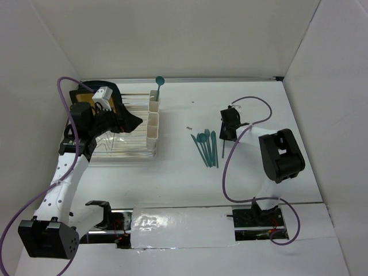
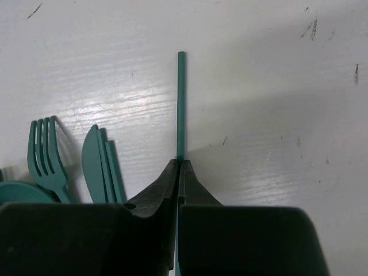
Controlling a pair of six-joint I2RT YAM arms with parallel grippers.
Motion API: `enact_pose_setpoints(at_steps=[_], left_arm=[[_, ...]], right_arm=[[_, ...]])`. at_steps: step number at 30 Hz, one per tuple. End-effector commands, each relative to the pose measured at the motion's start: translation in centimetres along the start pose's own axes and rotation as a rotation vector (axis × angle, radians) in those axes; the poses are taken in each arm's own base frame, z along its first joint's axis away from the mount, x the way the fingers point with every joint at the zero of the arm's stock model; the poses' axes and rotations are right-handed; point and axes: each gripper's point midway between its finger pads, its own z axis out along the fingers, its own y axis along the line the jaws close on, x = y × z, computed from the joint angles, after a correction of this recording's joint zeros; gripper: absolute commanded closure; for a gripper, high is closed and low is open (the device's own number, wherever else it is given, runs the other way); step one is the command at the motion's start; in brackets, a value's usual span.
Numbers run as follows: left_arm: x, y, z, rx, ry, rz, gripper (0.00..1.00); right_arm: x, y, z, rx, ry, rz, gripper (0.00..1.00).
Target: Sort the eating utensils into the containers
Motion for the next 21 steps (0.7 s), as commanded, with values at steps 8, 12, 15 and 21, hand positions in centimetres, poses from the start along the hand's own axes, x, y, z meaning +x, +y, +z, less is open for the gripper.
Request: enact_pose_setpoints(at_steps=[8, 12, 15, 21], left_arm=[[-1.2, -0.8, -0.3, 0.028, -0.041, 0.027, 0.00], [-1.2, -0.6, -0.3, 0.018, -0.040, 0.023, 0.00], [-1.2, -0.4, -0.2, 0.010, -0.038, 0.022, 0.00], [-1.6, 0.2, -0.6, -0.045, -0.066, 0.014, 0.00]], right_arm=[[-6.6, 5.2, -7.3, -0.343, -0.201, -0.035, 1.00], [-15.1, 10.4, -18.7, -0.706, -0.534, -0.109, 1.00], [-18.8, 12.4, -24.2, -0.830, -0.692, -0.148, 1.00], [-21.2, 17.6, -32.9, -1.056, -0.980, -0.222, 1.00]])
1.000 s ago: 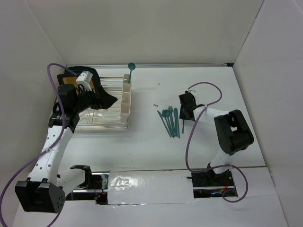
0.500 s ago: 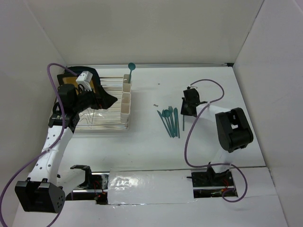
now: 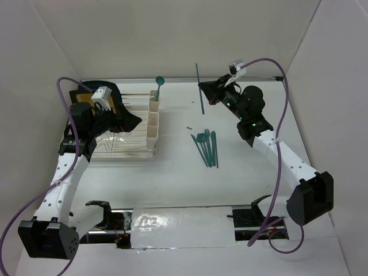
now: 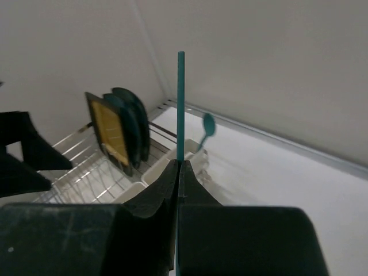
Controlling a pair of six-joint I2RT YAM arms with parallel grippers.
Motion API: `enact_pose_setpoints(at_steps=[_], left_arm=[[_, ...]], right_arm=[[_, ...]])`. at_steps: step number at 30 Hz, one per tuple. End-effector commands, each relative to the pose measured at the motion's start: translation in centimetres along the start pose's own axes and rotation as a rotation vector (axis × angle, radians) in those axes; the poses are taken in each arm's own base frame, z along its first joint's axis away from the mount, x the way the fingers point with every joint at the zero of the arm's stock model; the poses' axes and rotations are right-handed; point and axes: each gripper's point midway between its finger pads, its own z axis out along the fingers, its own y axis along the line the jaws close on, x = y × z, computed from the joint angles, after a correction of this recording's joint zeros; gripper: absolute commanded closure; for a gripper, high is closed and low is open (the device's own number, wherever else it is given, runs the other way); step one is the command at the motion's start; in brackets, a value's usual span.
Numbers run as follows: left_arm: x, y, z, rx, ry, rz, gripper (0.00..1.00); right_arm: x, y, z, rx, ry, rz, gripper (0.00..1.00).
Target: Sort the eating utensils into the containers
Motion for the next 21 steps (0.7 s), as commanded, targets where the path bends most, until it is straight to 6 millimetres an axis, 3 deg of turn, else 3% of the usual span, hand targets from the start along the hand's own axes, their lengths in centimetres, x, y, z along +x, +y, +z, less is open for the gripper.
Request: enact_pose_setpoints(at_steps=[1, 2, 6, 10, 11, 13, 15, 16, 18, 19, 21], left_arm=[[-1.7, -0.3, -0.8, -0.023, -0.071, 0.018, 0.00], [-1.7, -0.2, -0.9, -0.029, -0.076, 0.019, 0.00], [-2.0, -0.2, -1.2, -0.039, -0.089, 0.023, 0.00], [-2.0, -0.2, -1.2, -0.043, -0.091, 0.024, 0.00], [-2.0, -0.2, -1.2, -0.042, -0.090, 0.025, 0.00], [-1.8, 0.2, -1.0, -0.053, -0.082, 0.017, 0.00], [-1.6, 0.5, -0.5, -0.057, -0.069, 0.013, 0.00], [-1.6, 0.6, -0.6, -0.061, -0.068, 0.010, 0.00], [-1.5, 0.9, -0.4, -0.072, -0.056, 0.003, 0.00], [-1.5, 0.9, -0.2, -0.070, -0.051, 0.001, 0.00], [-1.5, 1.0, -0.2, -0.073, -0.051, 0.001, 0.00]], right_arm=[[-3.3, 5.1, 1.5, -0.193, -0.167, -0.097, 1.00], [-3.6, 7.0, 2.4, -0.246, -0.182, -0.105, 1.00], [-4.8, 10.4, 5.4, -0.350, -0.244, -0.164, 1.00], [-5.0, 12.0, 8.6, -0.398, -0.310, -0.181, 1.00], [-3.6, 11.7, 9.8, -0.399, -0.297, -0.174, 1.00], [-3.5, 12.5, 11.0, -0.419, -0.317, -0.169, 1.00], [-1.8, 12.3, 13.0, -0.433, -0.305, -0.147, 1.00], [0.2, 12.0, 14.1, -0.441, -0.276, -0.125, 1.00], [0.3, 12.0, 14.9, -0.449, -0.293, -0.108, 1.00], [1.9, 11.5, 15.6, -0.444, -0.272, -0.096, 1.00], [1.7, 11.8, 16.1, -0.458, -0.299, -0.083, 1.00]])
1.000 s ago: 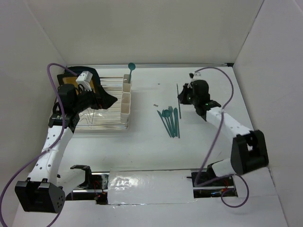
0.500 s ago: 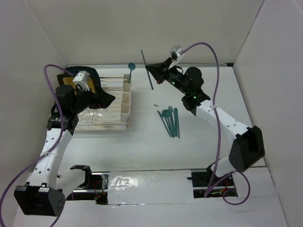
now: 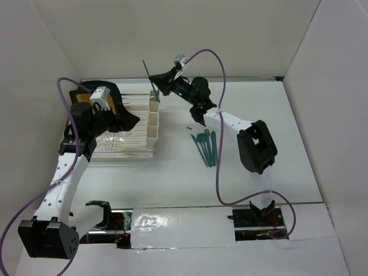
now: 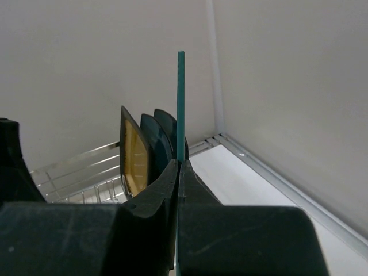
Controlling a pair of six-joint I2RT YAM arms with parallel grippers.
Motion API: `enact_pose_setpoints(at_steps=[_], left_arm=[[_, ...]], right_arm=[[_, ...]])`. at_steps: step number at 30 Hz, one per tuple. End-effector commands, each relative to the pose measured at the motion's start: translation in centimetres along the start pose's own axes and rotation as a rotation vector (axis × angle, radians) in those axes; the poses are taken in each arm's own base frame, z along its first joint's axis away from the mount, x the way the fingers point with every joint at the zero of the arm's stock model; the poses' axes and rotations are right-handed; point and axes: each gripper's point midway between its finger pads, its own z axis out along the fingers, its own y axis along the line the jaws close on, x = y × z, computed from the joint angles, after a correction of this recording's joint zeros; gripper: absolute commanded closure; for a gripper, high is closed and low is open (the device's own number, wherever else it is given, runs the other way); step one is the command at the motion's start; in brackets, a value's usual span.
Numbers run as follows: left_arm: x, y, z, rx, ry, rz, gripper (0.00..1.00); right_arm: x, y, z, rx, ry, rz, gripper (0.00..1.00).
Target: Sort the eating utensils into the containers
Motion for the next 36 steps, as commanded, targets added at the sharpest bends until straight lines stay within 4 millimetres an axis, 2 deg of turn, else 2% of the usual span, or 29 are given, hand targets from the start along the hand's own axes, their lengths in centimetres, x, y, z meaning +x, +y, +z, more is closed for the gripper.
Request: enact_pose_setpoints(at_steps=[1, 2, 3, 11, 16, 21, 22, 24, 26, 28, 30, 31, 33, 36], left_arm=[[-1.1, -0.2, 0.0, 0.001, -0.028, 0.001, 0.00], [-1.1, -0.2, 0.0, 0.000, -0.026, 0.002, 0.00], [-1.1, -0.1, 0.1, -0.001, -0.021, -0.001, 0.00], [-0.9, 0.2, 0.5, -0.010, -0.004, -0.004, 0.00], [-0.9, 0.4, 0.6, -0.011, -0.002, -0.005, 0.01], [-0.8, 0.2, 0.6, -0.005, -0.002, -0.006, 0.00], [-1.0, 0.1, 0.6, -0.003, -0.008, 0.001, 0.00], [-0.9, 0.2, 0.6, -0.002, -0.004, -0.005, 0.00], [-0.9, 0.0, 0.5, 0.002, -0.008, -0.002, 0.00], [-0.8, 0.1, 0.6, 0.002, -0.006, -0.002, 0.00], [-0.8, 0.0, 0.4, 0.002, -0.013, 0.002, 0.00], [-0.8, 0.0, 0.4, 0.004, -0.012, 0.002, 0.00], [-1.0, -0.2, 0.3, 0.012, -0.018, 0.008, 0.00], [-0.9, -0.2, 0.3, 0.014, -0.017, 0.006, 0.00]], right_arm=[[-2.2, 0.6, 1.6, -0.049, -0.127, -0.015, 1.00], [-2.2, 0.5, 1.8, -0.049, -0.131, -0.012, 1.00], [-0.4, 0.0, 2.2, -0.045, -0.111, 0.001, 1.00], [1.6, -0.8, 2.3, -0.035, -0.116, 0.042, 1.00], [4.2, -0.7, 1.2, -0.040, -0.089, 0.081, 1.00], [4.8, -0.4, 0.1, -0.036, -0.076, 0.084, 1.00], [5.7, -0.4, -0.3, -0.038, -0.056, 0.091, 1.00], [5.1, 0.1, -0.5, -0.041, -0.053, 0.077, 1.00], [6.1, 0.4, -0.9, -0.046, -0.030, 0.073, 1.00], [5.7, 0.5, -1.1, -0.052, -0.023, 0.058, 1.00], [6.3, 0.6, -1.5, -0.045, 0.009, 0.066, 0.93], [5.9, 0.5, -1.5, -0.036, 0.001, 0.062, 0.89], [6.3, 0.5, -2.0, -0.027, 0.027, 0.066, 0.68], [4.1, 1.0, -2.1, -0.025, 0.035, 0.037, 0.46]])
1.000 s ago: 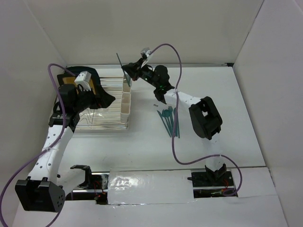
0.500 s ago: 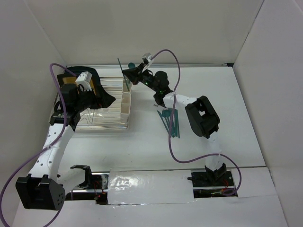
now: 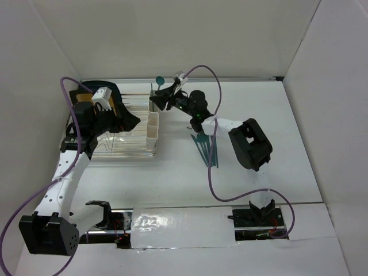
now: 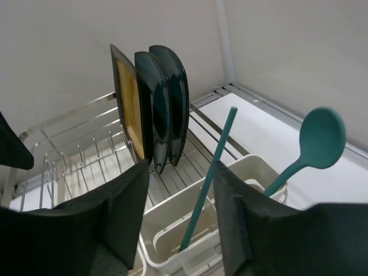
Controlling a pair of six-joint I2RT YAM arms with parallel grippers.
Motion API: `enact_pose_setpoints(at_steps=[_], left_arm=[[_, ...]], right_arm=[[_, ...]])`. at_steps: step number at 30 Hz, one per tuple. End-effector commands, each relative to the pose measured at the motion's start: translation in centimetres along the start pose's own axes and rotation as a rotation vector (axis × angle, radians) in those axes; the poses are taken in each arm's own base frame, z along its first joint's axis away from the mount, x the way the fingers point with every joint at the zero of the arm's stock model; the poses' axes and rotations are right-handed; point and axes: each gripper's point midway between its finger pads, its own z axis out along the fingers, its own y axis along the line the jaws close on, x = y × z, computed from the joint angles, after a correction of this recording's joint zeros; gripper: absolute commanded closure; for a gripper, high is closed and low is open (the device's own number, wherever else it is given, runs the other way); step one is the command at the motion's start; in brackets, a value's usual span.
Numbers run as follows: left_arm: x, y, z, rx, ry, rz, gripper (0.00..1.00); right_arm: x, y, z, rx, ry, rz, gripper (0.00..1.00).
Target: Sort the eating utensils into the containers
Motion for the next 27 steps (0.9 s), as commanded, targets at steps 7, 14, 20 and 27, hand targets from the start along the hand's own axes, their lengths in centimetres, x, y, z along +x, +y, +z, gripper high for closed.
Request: enact_pose_setpoints(at_steps=[7, 14, 20, 27], left_arm=[[-2.2, -1.1, -0.8, 0.029, -0.074, 0.040, 0.00], [-2.3, -1.9, -1.2, 0.064, -0.083, 0.056, 0.00], [-2.4, -1.8, -1.4, 0.052, -0.096, 0.059, 0.00], [-2.2, -2.2, -1.6, 0.074, -0.097, 0.055, 0.00]], right_arm=[[-12.7, 4.2, -5.0, 0.143, -0.006, -0.088, 0.21], [-13.5, 3.7, -14.7, 0.448, 0.115, -0.072, 0.00], [-9.6, 1.1, -22.7, 0.758, 0.182, 0.038, 0.00], [-1.9, -1.4, -30.1, 1.060, 0.378, 0.173, 0.14]])
